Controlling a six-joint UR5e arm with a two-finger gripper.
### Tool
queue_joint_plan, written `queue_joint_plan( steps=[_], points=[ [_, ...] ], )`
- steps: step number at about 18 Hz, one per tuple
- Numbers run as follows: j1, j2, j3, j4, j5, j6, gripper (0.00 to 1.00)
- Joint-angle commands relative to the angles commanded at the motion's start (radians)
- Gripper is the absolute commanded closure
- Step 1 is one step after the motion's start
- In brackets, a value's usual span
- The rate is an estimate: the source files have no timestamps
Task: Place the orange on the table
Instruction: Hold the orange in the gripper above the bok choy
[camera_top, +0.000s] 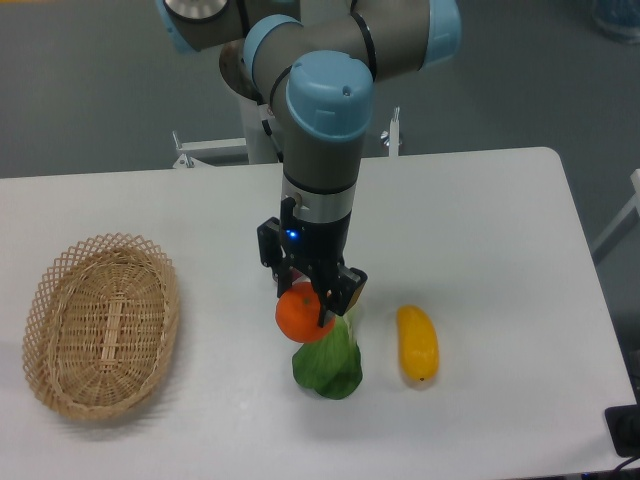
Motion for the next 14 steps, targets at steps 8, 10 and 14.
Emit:
queue_joint_plan(
  steps=[8, 10, 14],
  points=[
    [0.0, 0.002, -0.009, 0.0, 0.002, 0.003, 0.33],
    [0.012, 0.008, -0.015, -0.002, 0.0, 0.027, 0.33],
    [0.05, 0.026, -0.06, 0.0, 0.002, 0.098, 0.33]
  ],
)
